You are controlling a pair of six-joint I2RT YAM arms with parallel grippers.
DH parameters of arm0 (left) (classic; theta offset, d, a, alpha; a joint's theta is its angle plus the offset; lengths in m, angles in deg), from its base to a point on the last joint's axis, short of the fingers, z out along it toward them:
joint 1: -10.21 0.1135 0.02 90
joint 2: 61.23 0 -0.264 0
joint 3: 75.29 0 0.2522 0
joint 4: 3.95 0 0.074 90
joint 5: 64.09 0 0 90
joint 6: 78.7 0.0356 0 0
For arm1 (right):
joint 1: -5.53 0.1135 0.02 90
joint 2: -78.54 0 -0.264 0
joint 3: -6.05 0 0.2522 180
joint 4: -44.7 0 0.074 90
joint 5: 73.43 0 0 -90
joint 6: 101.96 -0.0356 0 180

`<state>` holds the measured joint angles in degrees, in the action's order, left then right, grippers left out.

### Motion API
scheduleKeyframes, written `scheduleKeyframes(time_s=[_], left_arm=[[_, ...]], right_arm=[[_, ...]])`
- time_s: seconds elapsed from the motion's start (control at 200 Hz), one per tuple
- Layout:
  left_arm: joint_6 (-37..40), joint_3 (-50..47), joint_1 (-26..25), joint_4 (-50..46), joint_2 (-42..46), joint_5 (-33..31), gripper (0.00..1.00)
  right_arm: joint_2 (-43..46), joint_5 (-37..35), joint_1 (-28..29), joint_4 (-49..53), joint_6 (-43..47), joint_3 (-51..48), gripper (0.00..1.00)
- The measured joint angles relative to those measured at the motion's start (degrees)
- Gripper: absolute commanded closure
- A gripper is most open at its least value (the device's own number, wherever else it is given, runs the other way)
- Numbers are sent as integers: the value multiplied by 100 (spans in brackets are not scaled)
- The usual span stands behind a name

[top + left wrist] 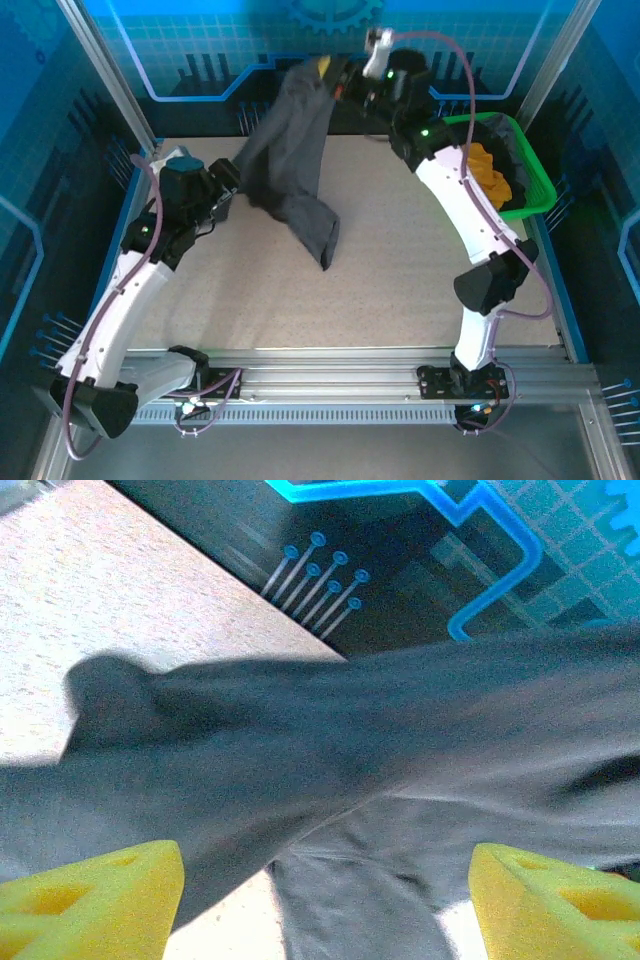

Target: Fold and stack the t-shirts

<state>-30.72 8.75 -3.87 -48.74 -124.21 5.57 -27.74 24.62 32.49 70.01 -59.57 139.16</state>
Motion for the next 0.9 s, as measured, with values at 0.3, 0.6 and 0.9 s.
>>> scheduleKeyframes(time_s=[0.3,0.6,0.9], left_arm=[[-313,-535,461,-595,-284,577,22],[-1001,-1318,1088,-835,-1207,1458,18],[-1045,-1641,2035,-798,-2457,2105,31]], right_arm=[[973,-772,-745,1480,-243,-3825,44],[1762,-1176,-686,2041,-238,-4642,44],[1753,-927,-492,2057,-745,-5278,50]])
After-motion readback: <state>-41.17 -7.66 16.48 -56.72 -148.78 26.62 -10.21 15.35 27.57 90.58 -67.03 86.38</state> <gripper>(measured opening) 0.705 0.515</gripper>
